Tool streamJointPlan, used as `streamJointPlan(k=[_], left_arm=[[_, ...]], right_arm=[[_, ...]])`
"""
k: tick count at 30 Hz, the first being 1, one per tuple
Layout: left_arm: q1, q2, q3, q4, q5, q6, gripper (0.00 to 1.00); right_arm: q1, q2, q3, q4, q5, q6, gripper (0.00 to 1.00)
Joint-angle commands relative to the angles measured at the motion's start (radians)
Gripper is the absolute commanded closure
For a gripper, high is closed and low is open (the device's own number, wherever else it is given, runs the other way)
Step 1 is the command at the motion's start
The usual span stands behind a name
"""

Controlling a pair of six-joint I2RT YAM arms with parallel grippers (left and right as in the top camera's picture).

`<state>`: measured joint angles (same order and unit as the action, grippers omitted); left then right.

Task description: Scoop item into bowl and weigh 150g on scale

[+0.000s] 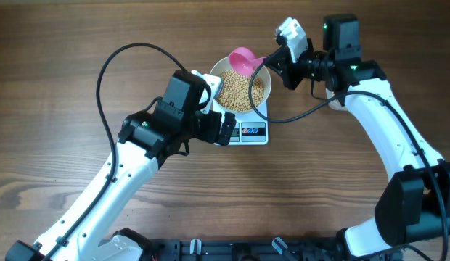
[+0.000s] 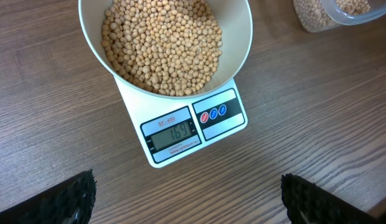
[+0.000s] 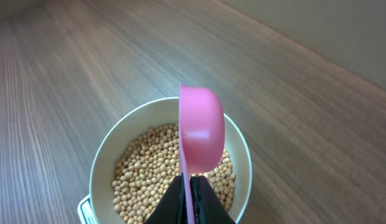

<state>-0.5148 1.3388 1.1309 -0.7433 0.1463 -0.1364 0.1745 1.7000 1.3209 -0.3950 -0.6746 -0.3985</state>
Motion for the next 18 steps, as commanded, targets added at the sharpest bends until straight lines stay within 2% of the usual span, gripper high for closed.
streamJointPlan(k=[1,7,18], left_arm=[[0.007,-0.003,0.015,0.002,-0.006,-0.005,0.00],[0.007,-0.003,0.015,0.002,-0.006,-0.005,0.00],[0.007,-0.003,0.015,0.002,-0.006,-0.005,0.00]], right_arm=[[0.008,0.011,0.009,-0.042,-0.003,0.047,0.96],[0.008,0.011,0.009,-0.191,0.002,0.005,0.96],[0.010,0.011,0.010,-0.134,0.002,0.004,0.96]])
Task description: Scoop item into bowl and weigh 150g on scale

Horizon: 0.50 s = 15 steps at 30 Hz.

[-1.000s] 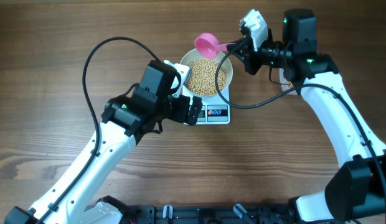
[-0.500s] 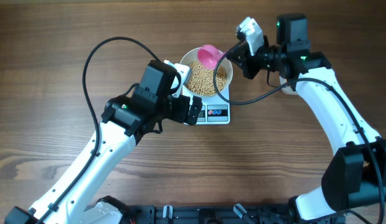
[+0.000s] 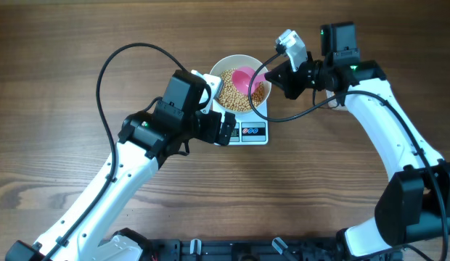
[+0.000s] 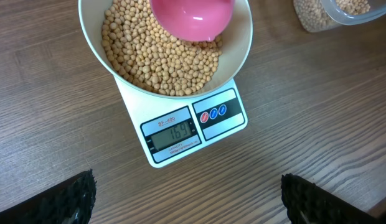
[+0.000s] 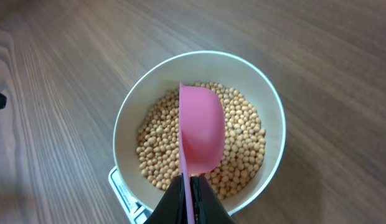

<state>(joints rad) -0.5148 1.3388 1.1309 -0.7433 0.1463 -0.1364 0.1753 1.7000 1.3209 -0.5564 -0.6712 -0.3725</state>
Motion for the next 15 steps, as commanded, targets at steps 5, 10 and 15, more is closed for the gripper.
streamJointPlan(k=[5,10,15], left_arm=[[0.007,-0.003,0.015,0.002,-0.006,-0.005,0.00],[0.007,-0.003,0.015,0.002,-0.006,-0.005,0.00],[0.007,-0.003,0.015,0.002,-0.006,-0.005,0.00]], right_arm=[[0.029,0.011,0.010,0.120,0.055,-0.040,0.96],[0.099,0.011,0.010,0.122,0.278,-0.256,0.96],[0.143,0.011,0.010,0.138,0.426,-0.312,0.96]])
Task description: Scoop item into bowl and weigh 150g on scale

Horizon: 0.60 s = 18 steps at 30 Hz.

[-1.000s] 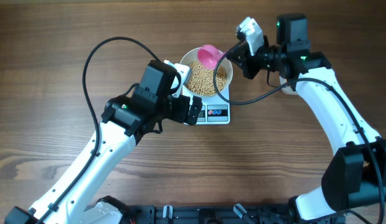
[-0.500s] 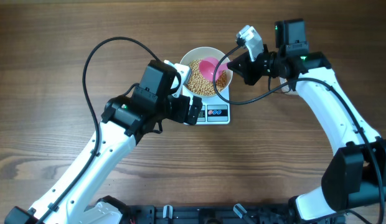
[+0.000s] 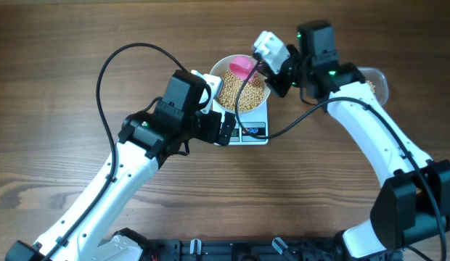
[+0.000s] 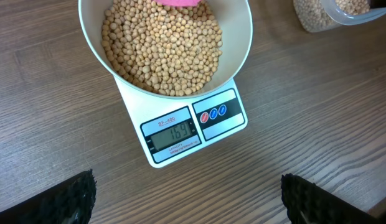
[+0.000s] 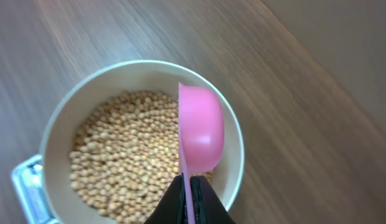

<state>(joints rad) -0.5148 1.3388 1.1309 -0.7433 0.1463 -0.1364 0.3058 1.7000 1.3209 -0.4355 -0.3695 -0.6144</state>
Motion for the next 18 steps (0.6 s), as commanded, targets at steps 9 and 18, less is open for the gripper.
streamJointPlan(k=[9,18], left_arm=[[0.007,-0.003,0.015,0.002,-0.006,-0.005,0.00],[0.007,-0.003,0.015,0.002,-0.006,-0.005,0.00]], right_arm=[[0.012,0.011,0.009,-0.018,0.146,-0.089,0.96],[0.012,0.011,0.008,-0.069,0.113,-0.089,0.96]])
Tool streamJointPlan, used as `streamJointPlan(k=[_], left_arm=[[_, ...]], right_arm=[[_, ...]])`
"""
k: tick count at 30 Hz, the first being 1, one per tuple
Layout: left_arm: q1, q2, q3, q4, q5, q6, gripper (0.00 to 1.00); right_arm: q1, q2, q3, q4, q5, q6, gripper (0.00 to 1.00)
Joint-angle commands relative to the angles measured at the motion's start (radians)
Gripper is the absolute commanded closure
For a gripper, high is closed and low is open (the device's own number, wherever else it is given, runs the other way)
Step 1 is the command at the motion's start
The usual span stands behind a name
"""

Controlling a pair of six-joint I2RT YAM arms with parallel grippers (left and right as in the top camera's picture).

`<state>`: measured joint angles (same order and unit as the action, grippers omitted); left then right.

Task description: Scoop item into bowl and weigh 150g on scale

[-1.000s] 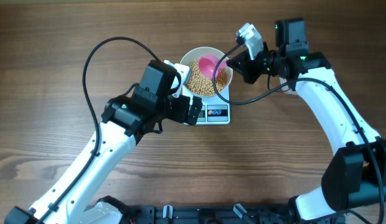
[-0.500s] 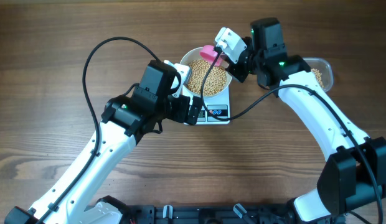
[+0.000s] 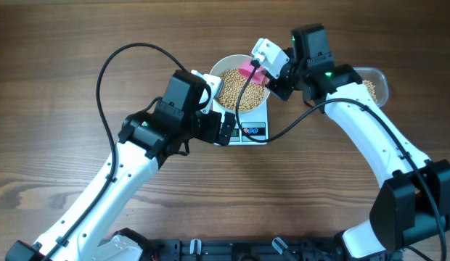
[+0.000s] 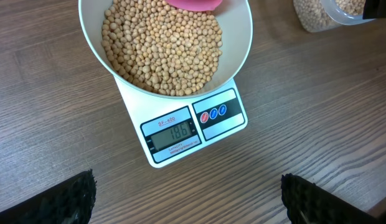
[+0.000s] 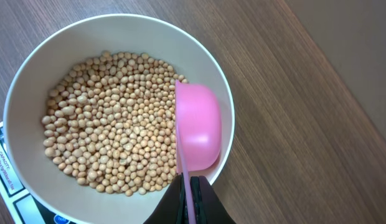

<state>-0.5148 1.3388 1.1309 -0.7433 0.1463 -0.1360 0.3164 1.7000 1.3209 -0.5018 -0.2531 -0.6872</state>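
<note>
A cream bowl [image 3: 216,78] of tan beans [image 5: 112,143] rests on the white digital scale [image 4: 225,127], whose display [image 4: 178,131] shows three digits that look like 186. My right gripper [image 5: 188,182] is shut on the handle of the pink scoop [image 5: 198,134], turned on edge with its cup down among the beans at the bowl's right side. The scoop's rim [image 4: 196,4] shows at the top of the left wrist view. My left gripper [image 4: 187,199] is open, hovering low over bare table in front of the scale, holding nothing.
A clear container [image 3: 372,85] of more beans stands to the right of the scale, partly behind my right arm; its side [image 4: 317,15] shows in the left wrist view. Black cables loop over the wooden table [image 3: 58,109].
My right gripper has lowered the scoop from above the bowl's far rim into the beans at the right side. The scale's reading changed from 169 to about 186. The left arm stayed put.
The pink scoop was held above the bowl's far rim with the scale at 169. Then it hung low over the beans at the bowl's middle, then back near the far rim. Now it presses into the beans and the reading is higher.
</note>
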Motion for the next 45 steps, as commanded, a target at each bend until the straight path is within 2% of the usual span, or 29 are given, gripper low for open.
streamJointPlan(k=[1,18,25,36,41,45], left_arm=[[0.007,-0.003,0.015,0.002,-0.006,-0.006,0.00],[0.007,-0.003,0.015,0.002,-0.006,-0.006,0.00],[0.007,-0.003,0.015,0.002,-0.006,-0.006,0.00],[0.007,-0.003,0.015,0.002,-0.006,-0.006,0.00],[0.007,-0.003,0.015,0.002,-0.006,-0.006,0.00],[0.007,-0.003,0.015,0.002,-0.006,-0.006,0.00]], right_arm=[[0.003,0.011,0.008,-0.006,-0.007,-0.017,0.96],[0.051,0.043,0.006,0.021,0.043,-0.020,0.96],[0.085,0.064,0.006,-0.040,0.042,-0.016,0.96],[0.090,0.063,0.006,-0.047,-0.065,0.289,0.96],[0.090,0.063,0.006,-0.065,-0.172,0.301,0.96],[0.088,0.063,0.006,-0.068,-0.175,0.375,0.96]])
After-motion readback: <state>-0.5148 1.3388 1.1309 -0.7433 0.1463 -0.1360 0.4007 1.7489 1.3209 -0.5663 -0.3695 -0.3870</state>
